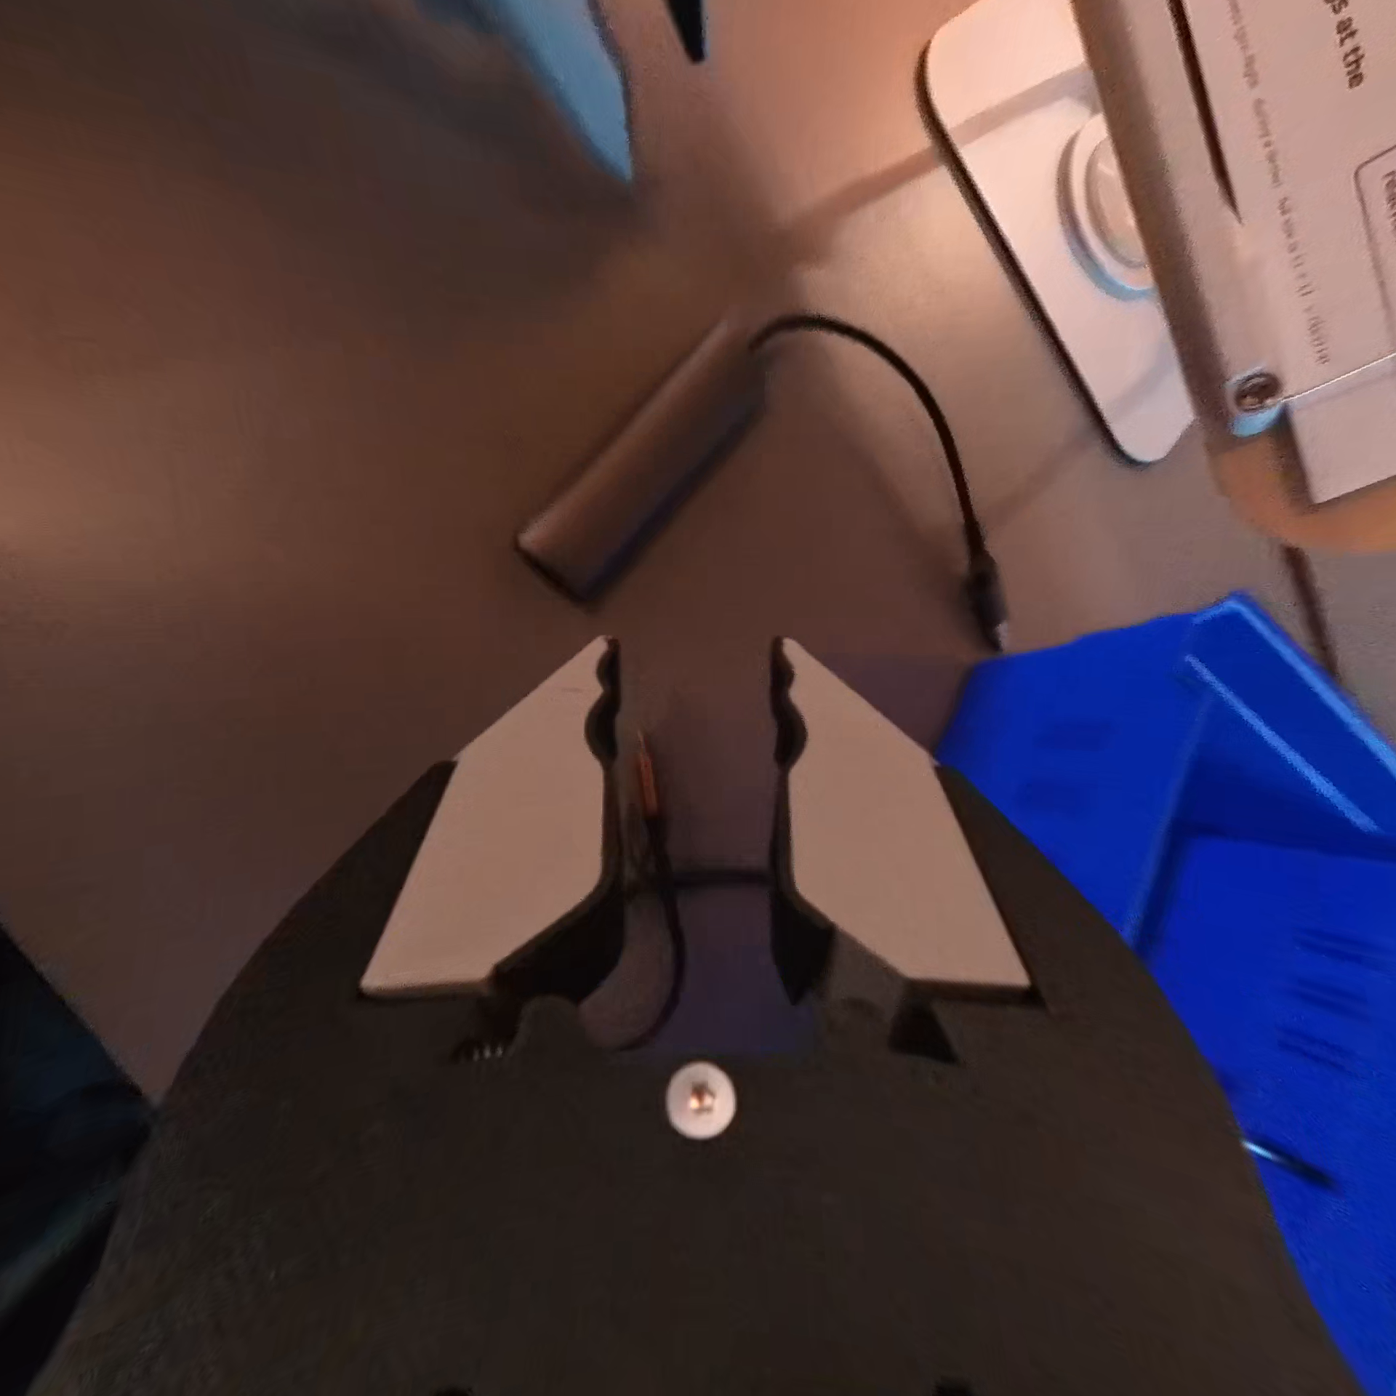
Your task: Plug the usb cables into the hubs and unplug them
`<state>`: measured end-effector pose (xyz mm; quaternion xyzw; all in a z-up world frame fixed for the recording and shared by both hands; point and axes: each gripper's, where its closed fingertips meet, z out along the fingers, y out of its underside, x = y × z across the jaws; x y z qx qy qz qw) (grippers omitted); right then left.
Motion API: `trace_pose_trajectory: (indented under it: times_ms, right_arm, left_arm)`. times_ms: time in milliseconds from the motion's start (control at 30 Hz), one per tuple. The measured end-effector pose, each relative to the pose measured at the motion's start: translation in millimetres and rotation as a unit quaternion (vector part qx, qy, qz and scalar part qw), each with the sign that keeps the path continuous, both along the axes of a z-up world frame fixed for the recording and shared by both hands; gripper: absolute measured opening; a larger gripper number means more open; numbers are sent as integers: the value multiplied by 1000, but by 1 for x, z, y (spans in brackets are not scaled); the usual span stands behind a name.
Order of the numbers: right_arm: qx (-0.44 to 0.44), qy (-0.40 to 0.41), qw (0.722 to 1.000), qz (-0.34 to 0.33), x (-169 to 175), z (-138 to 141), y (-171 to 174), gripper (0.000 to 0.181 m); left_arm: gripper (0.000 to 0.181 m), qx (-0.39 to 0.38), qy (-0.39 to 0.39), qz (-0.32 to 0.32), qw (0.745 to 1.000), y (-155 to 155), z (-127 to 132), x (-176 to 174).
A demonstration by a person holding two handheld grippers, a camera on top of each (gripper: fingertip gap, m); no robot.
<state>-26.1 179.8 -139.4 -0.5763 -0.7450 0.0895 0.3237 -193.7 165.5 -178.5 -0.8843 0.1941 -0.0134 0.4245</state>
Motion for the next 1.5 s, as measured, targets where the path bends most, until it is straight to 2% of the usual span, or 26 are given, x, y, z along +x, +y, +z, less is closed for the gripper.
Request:
trace_pose_trajectory:
  times_ms: [100, 167, 267, 400, 533, 600, 767, 833, 867, 900, 933, 1000, 1100, 1133, 1200, 1267, 1300, 1333, 1367, 1500]
  right_arm:
    - [-91, 28, 994, -51, -32, -11, -5, 59]
    - [-119, 16, 989, -86, -47, -28, -1, 76]
    - [-134, -23, 984, -118, -53, -56, 0, 81]
    - [-178, 2, 980, -86, -63, -60, -19, 38]
    - [-186, 2, 981, -60, -64, -55, -16, 33]
    - [-194, 29, 980, -31, -67, -41, -18, 31]
    - [-255, 58, 963, 60, -66, -12, -35, 28]
    - [-293, 72, 951, 62, -66, -3, -33, 24]
    - [-310, 86, 945, 58, -67, 2, -29, 11]
    - [-334, 109, 934, 65, -68, 11, -29, 0]
    - [-366, 131, 919, 71, -69, 21, -29, 0]
    - [-419, 150, 893, 67, -69, 30, -26, 0]
    - [-406, 140, 902, 40, -68, 16, -14, 0]
    - [-399, 136, 906, 41, -65, 13, -14, 0]
    - [-370, 123, 920, 52, -58, 8, -18, 0]
    - [-301, 98, 948, 41, -51, -4, -9, 0]
    - [-255, 88, 963, 24, -49, -10, 2, 16]
    - [-211, 81, 974, 9, -49, -15, 11, 57]
    - [-180, 69, 981, 1, -48, -21, 18, 66]
    - [-134, 18, 991, -7, -53, -47, 24, 71]
  left_arm:
    - [43, 20, -18, 10, 1000, 0, 8, -12]
    - [48, 25, -29, 12, 999, -1, 10, -14]
    - [53, 40, -9, -6, 999, -4, 12, -10]
    - [62, 57, -10, -66, 996, -10, 14, 13]
    - [67, 70, 40, -110, 991, -14, 10, 30]
    - [74, 90, 71, -127, 985, -15, 12, 39]
    - [70, 133, 139, -157, 969, -13, 13, 64]
    - [69, 136, 150, -173, 964, -14, 8, 73]
    - [69, 134, 157, -176, 962, -14, 6, 76]
    - [76, 132, 164, -180, 961, -14, 4, 78]
    - [78, 131, 159, -183, 961, -14, 3, 81]
    - [66, 128, 173, -171, 961, -11, 1, 77]
    - [20, 110, 201, -169, 959, -10, -10, 69]
    - [14, 108, 208, -169, 958, -10, -12, 67]
    - [14, 107, 203, -170, 958, -11, -12, 68]
    - [22, 104, 189, -168, 962, -11, -10, 68]
    - [26, 102, 181, -165, 964, -10, -10, 67]
    - [28, 99, 176, -161, 966, -10, -9, 66]
    - [30, 98, 172, -159, 967, -10, -9, 65]
    - [31, 101, 165, -151, 969, -10, -7, 63]
